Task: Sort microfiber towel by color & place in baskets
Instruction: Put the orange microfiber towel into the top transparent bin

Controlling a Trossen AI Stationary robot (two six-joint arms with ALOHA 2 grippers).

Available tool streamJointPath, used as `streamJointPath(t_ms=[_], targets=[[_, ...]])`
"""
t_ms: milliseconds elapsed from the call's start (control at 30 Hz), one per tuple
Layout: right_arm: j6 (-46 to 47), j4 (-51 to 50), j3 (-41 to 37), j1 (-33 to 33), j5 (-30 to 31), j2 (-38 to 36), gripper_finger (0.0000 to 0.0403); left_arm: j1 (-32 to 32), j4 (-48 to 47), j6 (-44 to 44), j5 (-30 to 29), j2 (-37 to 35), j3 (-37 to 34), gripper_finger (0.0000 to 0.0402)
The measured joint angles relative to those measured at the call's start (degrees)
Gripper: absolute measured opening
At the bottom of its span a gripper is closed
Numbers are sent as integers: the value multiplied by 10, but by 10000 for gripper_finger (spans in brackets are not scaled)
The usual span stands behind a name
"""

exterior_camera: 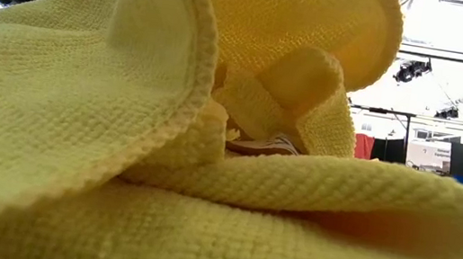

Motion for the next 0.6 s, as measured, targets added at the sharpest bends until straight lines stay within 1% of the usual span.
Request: streamJointPath(t_ms=[133, 267, 367, 600], targets=[[-1, 0, 0, -62, -23, 10, 2, 0, 6, 0, -3, 0, 0, 140], [-1, -3, 0, -104, -46, 46, 1, 0, 5, 0, -7, 0, 0, 140], [-1, 0, 0, -118, -58, 78, 1, 0, 5, 2, -8, 0, 0, 140], [-16, 7, 0, -122, -58, 154, 2, 0, 4, 6, -13, 0, 0, 140]])
